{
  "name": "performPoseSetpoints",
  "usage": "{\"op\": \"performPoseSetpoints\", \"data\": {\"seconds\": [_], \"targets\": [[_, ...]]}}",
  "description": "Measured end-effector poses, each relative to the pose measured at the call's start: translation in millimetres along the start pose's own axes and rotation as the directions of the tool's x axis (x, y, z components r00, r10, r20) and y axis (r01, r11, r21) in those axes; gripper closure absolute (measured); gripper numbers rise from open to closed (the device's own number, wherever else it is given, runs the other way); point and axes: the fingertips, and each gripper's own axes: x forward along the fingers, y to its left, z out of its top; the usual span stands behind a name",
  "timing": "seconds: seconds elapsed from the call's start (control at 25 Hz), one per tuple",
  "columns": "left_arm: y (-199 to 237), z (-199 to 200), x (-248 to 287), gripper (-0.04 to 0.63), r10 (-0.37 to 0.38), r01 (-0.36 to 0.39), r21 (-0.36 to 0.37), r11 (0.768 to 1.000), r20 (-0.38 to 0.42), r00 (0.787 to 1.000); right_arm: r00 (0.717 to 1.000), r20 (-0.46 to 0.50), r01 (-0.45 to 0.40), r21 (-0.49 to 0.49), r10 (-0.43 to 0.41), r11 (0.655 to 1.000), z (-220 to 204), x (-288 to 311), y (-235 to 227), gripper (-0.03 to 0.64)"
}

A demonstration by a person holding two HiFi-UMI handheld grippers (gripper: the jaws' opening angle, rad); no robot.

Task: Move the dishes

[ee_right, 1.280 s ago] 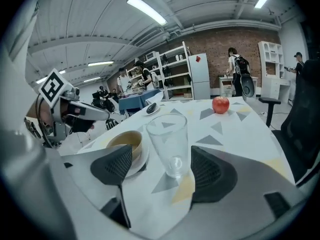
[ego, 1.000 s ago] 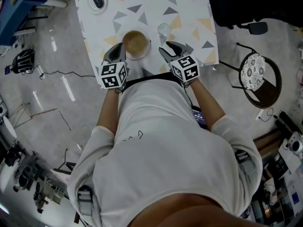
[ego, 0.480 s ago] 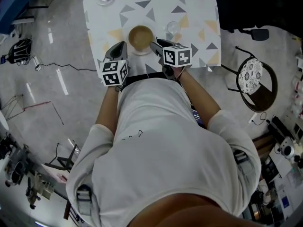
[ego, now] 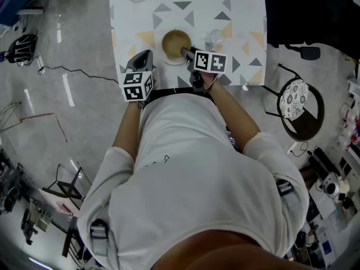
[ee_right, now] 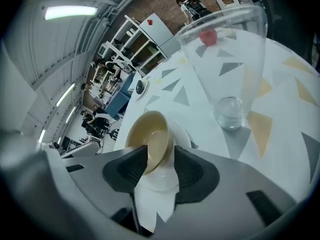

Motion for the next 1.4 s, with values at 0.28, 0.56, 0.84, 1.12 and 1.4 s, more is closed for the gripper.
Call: {"op": "performPoseSetpoints", "data": {"seconds": [0.28, 0.56, 0.84, 1.12, 1.4], "targets": [[7, -4, -4, 0.575, 0.005, -0.006, -0.009, 1.0, -0.011, 1.0, 0.998, 0.006, 0.058, -0.032, -0.057, 0.998, 2, 4, -1, 0.549], [11, -1, -4, 0.575, 0.004, -0.004, -0.014, 1.0, 0.004, 1.0, 0.997, 0.039, 0.074, -0.061, -0.072, 0.995, 10, -4, 8, 0.601], [27, 9, -13, 0.575, 0.036, -0.033, -0.046, 0.998, 0.053, 0.998, 0.998, 0.066, 0.023, -0.094, -0.017, 0.995, 31, -7, 38, 0.6], [57, 1, -37, 0.575, 0.108, -0.098, -0.116, 0.988, 0.084, 0.991, 0.998, 0.056, -0.021, -0.185, 0.031, 0.983, 52, 14, 85, 0.597], [92, -10, -64, 0.575, 0.182, -0.163, -0.178, 0.971, 0.099, 0.978, 0.997, 0.008, -0.072, -0.226, 0.076, 0.971, 54, 47, 130, 0.594]]}}
